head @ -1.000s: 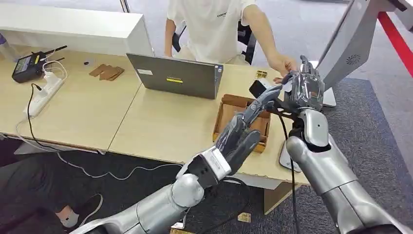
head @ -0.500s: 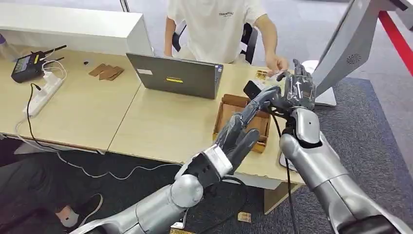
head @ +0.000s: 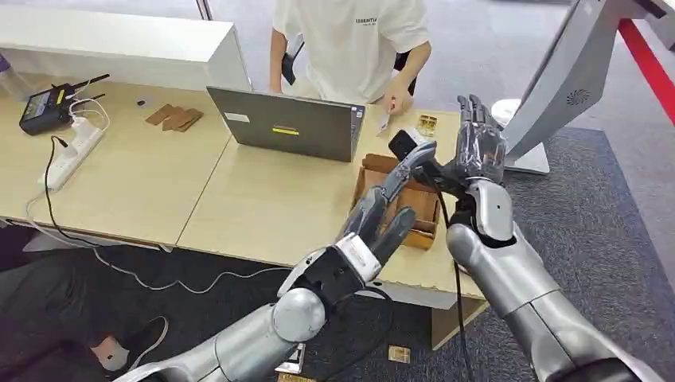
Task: Pass the card to the sensor for recognition and then transmit it.
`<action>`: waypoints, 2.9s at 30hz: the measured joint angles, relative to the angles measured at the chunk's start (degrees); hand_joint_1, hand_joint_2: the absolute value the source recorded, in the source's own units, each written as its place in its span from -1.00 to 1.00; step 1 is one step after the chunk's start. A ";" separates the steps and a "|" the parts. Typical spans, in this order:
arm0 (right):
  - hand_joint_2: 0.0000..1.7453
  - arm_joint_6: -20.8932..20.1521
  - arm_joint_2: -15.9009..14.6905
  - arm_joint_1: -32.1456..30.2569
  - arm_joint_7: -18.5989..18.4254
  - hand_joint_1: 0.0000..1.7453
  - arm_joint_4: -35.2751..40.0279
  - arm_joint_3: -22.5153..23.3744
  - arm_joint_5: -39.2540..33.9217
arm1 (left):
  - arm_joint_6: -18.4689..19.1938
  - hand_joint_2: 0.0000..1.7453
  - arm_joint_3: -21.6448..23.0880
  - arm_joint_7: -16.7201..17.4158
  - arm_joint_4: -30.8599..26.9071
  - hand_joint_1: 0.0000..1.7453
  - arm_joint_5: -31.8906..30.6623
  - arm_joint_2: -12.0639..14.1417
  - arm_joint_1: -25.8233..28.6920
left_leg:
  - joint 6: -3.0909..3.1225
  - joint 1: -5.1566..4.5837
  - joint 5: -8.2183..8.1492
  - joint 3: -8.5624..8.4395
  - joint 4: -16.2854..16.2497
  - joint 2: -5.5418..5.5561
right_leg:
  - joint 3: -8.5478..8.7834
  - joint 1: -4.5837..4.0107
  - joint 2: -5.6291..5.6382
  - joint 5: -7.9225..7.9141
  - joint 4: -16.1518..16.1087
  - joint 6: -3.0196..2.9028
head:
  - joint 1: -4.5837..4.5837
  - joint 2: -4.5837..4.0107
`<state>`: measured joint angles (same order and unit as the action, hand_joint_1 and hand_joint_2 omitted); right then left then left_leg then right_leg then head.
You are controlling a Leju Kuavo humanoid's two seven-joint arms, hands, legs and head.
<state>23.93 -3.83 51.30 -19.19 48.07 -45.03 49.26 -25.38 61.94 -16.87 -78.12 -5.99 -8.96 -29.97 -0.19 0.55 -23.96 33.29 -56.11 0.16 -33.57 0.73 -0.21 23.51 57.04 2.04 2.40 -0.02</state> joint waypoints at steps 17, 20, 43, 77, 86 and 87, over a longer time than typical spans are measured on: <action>1.00 -7.75 -7.41 -17.87 -0.57 -1.00 23.31 -0.74 -4.70 | -1.57 -1.00 -1.49 2.25 -5.09 -1.00 -1.35 3.06 0.82 | 0.00 0.00 -0.01 0.00 0.00 0.01 | 0.00 0.00 0.00 0.00 -0.02 0.00 | 0.00 0.00; 1.00 -8.39 -7.91 -20.16 -1.11 -1.00 24.76 -0.76 -3.01 | -1.20 -1.00 -1.64 2.29 -5.51 -1.00 -1.35 3.08 0.82 | 0.00 0.00 -0.01 0.00 0.00 0.01 | 0.00 0.00 0.01 0.01 -0.02 0.00 | 0.00 0.00; 1.00 -11.67 -6.45 -21.20 -5.46 -1.00 18.85 -3.52 14.21 | -0.41 -1.00 -1.40 2.64 -6.56 -1.00 0.05 2.73 0.18 | 0.00 0.00 -0.01 0.01 0.00 0.01 | 0.01 -0.01 0.00 0.00 -0.01 0.00 | 0.00 0.00; 1.00 -7.03 0.09 -14.48 -4.26 -1.00 -1.95 -4.06 12.81 | 1.64 -1.00 1.05 0.35 -5.53 -1.00 3.26 0.85 -1.29 | 0.00 0.00 -0.01 0.01 0.00 0.00 | 0.00 0.00 0.00 0.00 -0.01 0.00 | 0.00 0.00; 1.00 -6.31 0.96 -13.96 -4.24 -1.00 -5.01 -4.04 12.66 | 2.08 -1.00 1.64 0.06 -5.27 -1.00 3.61 0.63 -1.41 | 0.00 0.00 -0.01 0.01 0.00 0.00 | 0.00 0.00 0.00 0.00 -0.01 0.00 | -0.02 0.00; 1.00 -6.14 1.05 -13.95 -4.20 -1.00 -5.19 -4.04 12.72 | 2.08 -1.00 1.71 0.00 -5.24 -1.00 3.61 0.57 -1.42 | 0.00 0.00 -0.01 0.01 0.00 0.00 | 0.00 0.00 0.01 0.00 -0.01 0.00 | 0.00 0.00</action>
<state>17.79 -2.78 37.35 -23.39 42.88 -49.07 61.99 -23.30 63.65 -16.87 -83.36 -2.38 -8.39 -31.39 -0.18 0.55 -23.97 33.30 -56.11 0.16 -33.57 0.73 -0.20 23.51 57.02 2.05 2.40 -0.02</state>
